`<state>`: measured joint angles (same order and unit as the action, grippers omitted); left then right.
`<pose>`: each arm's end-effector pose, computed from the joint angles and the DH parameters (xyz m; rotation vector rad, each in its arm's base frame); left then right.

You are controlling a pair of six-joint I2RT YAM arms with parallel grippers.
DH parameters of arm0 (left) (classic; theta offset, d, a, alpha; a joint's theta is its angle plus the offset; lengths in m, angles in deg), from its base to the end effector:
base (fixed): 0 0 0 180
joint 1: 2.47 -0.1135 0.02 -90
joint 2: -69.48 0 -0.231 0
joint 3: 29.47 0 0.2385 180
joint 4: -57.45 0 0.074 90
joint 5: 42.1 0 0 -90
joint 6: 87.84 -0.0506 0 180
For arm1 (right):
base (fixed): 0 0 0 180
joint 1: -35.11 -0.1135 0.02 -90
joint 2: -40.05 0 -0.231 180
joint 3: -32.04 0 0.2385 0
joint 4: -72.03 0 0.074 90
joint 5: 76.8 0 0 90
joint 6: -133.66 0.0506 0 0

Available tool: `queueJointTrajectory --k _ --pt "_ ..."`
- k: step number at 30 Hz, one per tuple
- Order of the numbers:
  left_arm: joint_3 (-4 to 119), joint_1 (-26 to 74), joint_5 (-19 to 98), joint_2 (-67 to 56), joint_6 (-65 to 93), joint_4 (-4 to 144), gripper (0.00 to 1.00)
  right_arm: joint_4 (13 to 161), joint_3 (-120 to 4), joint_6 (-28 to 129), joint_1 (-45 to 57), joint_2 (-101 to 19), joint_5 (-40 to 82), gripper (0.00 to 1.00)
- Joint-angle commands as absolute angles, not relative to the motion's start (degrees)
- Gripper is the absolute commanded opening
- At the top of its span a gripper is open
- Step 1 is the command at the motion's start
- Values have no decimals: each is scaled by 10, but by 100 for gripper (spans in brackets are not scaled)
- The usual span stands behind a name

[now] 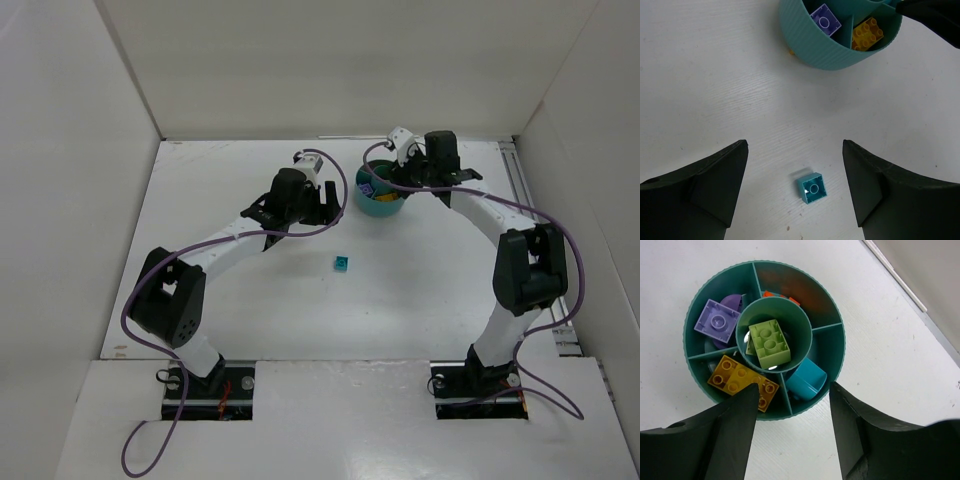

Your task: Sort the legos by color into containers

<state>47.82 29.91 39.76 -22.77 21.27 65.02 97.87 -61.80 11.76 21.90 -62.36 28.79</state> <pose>0.3121 -0.2064 0.2352 0.3303 2.0050 -0.7189 0.3929 0.1062 0.2342 -0.9647 1.9195 0.1060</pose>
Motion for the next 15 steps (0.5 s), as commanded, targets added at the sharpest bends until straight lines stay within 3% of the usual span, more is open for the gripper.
queueJointTrajectory --k 1,5,8,10,12,15 --pt "486 297 396 -209 204 639 73 963 -640 122 216 -602 299 63" --pt "480 297 396 -203 204 639 73 971 -625 100 200 -569 322 67" --pt "469 297 396 -189 210 651 74 992 -585 100 183 -527 253 69" --pt "448 297 388 -181 216 651 80 992 -544 135 183 -484 224 79" --pt "430 303 393 -174 216 651 80 997 -516 159 201 -454 213 100" --pt "415 343 430 -174 228 676 83 997 -470 197 223 -394 203 100"
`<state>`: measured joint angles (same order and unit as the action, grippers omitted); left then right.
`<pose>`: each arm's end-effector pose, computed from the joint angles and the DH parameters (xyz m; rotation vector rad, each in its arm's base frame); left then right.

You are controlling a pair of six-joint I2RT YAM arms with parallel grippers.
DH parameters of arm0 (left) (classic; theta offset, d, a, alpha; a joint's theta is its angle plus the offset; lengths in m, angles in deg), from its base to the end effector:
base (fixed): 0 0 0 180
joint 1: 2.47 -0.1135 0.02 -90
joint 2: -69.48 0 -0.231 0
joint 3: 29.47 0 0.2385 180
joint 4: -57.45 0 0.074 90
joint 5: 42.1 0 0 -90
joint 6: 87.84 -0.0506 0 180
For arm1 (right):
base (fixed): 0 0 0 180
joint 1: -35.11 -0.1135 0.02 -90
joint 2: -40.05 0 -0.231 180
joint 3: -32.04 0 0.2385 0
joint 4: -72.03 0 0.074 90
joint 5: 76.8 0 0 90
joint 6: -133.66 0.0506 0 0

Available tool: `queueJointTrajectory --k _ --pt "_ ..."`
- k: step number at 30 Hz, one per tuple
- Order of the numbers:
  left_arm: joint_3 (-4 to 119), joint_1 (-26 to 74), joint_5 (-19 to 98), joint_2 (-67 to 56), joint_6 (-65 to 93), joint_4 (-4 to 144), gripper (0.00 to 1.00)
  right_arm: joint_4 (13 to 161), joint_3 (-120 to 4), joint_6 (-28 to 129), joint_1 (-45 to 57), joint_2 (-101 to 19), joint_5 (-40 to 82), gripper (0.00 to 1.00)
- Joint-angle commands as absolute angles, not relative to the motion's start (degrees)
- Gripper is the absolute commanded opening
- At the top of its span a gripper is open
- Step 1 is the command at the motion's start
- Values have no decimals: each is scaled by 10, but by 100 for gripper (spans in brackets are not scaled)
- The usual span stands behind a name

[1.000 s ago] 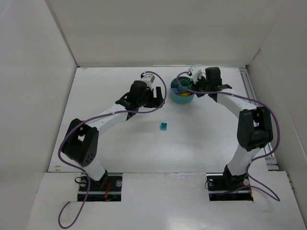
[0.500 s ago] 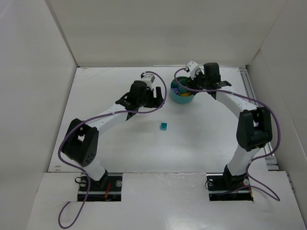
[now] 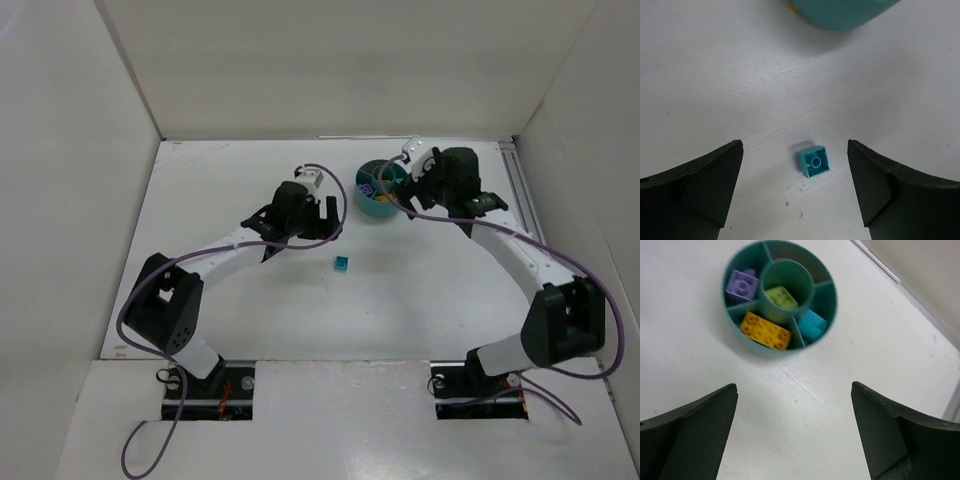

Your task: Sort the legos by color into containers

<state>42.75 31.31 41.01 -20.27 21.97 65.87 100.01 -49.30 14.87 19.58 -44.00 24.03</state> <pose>0.2943 -0.2042 0.2183 0.3327 2.0678 -0.7026 0.3257 0.1004 0.2688 -0.8943 1.8962 0.0595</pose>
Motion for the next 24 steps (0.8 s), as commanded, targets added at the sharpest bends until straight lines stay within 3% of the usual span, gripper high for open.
queueJointTrajectory --k 1,7,13,23,24 --pt "408 352 439 -181 236 682 83 997 -450 208 228 -379 194 100" --pt "397 423 498 -210 265 695 83 1030 -404 244 263 -296 164 100" --pt "440 462 570 -279 307 726 75 1060 -369 244 283 -257 164 100" --pt "497 475 609 -360 342 767 52 1072 -351 227 314 -228 169 100" --pt "497 481 609 -360 342 767 45 1072 -351 227 314 -228 169 100"
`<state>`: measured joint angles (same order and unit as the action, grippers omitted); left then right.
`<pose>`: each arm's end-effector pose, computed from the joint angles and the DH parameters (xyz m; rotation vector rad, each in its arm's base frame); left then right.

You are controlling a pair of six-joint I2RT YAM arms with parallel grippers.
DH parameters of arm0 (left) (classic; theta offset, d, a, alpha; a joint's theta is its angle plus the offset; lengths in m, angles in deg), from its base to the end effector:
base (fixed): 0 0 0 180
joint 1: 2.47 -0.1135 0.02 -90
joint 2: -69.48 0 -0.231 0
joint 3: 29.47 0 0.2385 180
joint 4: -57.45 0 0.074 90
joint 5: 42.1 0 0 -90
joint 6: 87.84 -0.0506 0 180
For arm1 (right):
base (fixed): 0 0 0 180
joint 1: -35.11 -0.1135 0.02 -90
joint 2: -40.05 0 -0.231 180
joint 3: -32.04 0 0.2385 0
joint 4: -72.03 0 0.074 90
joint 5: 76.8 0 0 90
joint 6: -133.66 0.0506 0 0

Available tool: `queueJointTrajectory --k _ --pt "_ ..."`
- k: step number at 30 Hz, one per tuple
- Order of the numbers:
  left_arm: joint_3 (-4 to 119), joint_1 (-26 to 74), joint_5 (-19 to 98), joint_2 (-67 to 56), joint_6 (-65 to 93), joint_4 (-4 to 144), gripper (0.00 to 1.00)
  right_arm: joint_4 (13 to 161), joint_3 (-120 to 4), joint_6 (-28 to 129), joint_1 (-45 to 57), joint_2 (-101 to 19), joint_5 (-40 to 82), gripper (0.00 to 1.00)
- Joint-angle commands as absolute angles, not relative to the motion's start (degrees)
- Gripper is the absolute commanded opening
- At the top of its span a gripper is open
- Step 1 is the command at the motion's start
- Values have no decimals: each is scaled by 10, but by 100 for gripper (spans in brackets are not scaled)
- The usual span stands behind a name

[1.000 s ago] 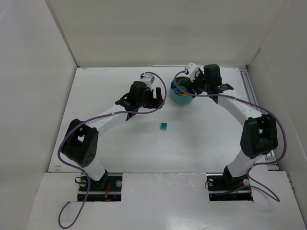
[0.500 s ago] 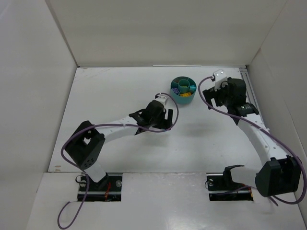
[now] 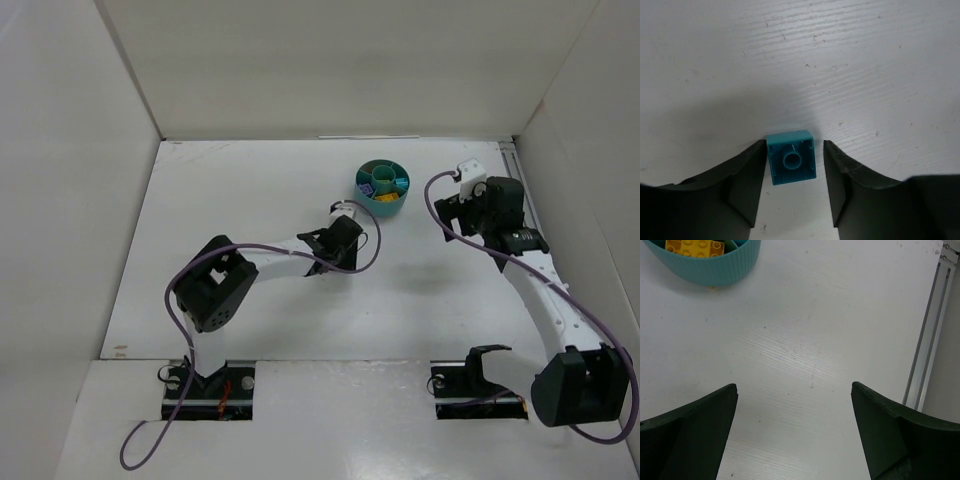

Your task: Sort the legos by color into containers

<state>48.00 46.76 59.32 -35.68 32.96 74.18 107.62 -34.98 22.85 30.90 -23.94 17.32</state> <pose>0.2557 -0.2811 0.1391 0.2814 2.3568 -0.4591 0.2608 0.0228 0.2667 -0.5044 2.0785 -0.0930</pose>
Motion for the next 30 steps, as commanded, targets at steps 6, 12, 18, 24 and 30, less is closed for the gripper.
queueJointTrajectory --k 6,12,18,24,30 --pt "517 492 617 -352 342 791 21 1072 -351 221 319 -217 169 100" --pt "579 497 623 -338 311 791 19 1072 -334 240 331 -187 161 100" --pt "714 490 599 -376 207 770 19 1066 -318 247 343 -142 143 100" --pt "919 470 547 -488 136 776 20 1066 -293 247 362 -125 144 100" --pt "1102 442 491 -593 57 792 25 1054 -288 242 373 -132 159 100"
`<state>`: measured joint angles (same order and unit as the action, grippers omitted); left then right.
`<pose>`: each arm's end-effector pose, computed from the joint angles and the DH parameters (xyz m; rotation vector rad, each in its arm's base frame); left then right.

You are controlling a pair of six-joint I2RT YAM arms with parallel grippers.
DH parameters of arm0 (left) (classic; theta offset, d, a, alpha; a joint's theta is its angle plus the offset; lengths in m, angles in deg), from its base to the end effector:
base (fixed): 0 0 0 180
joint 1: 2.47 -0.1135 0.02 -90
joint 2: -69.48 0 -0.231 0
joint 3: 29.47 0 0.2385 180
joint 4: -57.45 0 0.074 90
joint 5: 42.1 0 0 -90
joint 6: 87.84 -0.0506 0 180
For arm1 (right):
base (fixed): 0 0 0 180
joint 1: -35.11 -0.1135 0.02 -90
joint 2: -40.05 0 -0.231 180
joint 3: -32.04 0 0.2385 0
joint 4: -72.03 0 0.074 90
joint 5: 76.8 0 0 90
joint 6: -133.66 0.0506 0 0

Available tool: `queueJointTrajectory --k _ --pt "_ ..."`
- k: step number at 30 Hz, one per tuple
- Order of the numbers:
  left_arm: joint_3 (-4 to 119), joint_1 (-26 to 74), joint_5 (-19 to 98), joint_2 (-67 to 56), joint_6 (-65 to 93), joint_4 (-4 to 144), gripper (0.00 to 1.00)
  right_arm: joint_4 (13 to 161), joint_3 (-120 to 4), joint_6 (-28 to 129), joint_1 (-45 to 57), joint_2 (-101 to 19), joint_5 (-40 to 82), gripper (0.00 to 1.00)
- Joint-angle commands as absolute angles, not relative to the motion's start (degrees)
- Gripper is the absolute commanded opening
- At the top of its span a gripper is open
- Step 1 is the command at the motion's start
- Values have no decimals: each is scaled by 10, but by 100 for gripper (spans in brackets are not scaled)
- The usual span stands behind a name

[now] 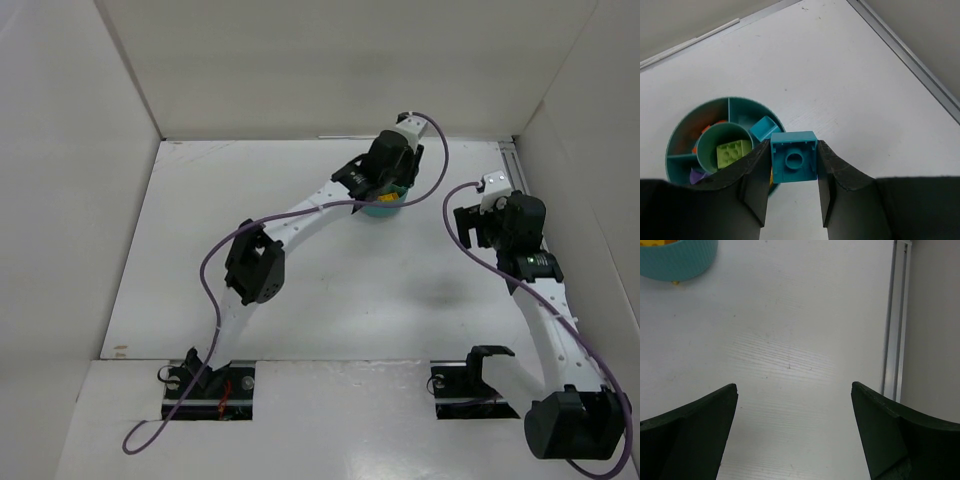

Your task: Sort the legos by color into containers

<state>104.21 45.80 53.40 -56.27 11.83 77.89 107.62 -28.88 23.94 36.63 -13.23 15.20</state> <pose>0.3448 -0.3793 0.3069 0.5390 1.7527 -0.6352 0.2283 -0.0043 0.2720 -0.3478 2.0344 -0.1934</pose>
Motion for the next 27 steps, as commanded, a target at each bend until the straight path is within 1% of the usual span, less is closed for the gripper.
queueJointTrajectory --k 1,3,7,8,13,21,22,27 --pt "1114 437 465 -602 48 785 27 1054 -288 242 373 -138 166 100" --pt "1134 420 446 -627 42 766 31 1054 -288 242 378 -144 172 100" --pt "1163 405 423 -661 29 754 32 1054 -288 236 384 -154 183 100" --pt "1163 405 423 -661 23 747 35 1048 -288 236 384 -154 188 100" --pt "1180 405 398 -695 -24 734 36 1043 -282 231 384 -154 194 100" --pt "1175 405 393 -695 -29 695 36 1037 -282 226 384 -165 212 100" --pt "1175 405 398 -695 -29 686 38 1037 -282 226 384 -166 217 100" --pt "1175 405 403 -712 -36 667 40 1037 -282 226 384 -176 217 100"
